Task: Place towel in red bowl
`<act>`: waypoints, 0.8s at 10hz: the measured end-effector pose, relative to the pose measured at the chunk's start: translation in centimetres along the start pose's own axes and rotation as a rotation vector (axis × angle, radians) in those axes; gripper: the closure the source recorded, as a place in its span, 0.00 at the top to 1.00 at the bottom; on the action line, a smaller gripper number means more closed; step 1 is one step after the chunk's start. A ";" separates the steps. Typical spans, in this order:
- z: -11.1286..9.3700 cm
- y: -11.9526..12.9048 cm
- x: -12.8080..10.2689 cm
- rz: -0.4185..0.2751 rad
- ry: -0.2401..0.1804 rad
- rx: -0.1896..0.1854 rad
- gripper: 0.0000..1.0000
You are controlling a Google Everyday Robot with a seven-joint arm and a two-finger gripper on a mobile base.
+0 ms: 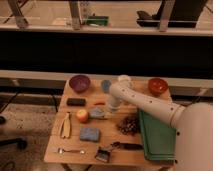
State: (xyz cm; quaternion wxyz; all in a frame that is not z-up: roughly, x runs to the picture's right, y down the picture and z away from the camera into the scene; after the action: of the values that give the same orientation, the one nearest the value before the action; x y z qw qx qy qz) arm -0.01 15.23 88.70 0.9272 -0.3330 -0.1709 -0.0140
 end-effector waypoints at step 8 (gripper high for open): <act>-8.0 1.1 4.4 0.081 -0.019 0.117 0.00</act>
State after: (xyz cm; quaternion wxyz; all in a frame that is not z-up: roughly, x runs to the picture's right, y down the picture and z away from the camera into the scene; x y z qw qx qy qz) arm 6.74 11.51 83.69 0.9433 -0.2849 -0.1664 0.0366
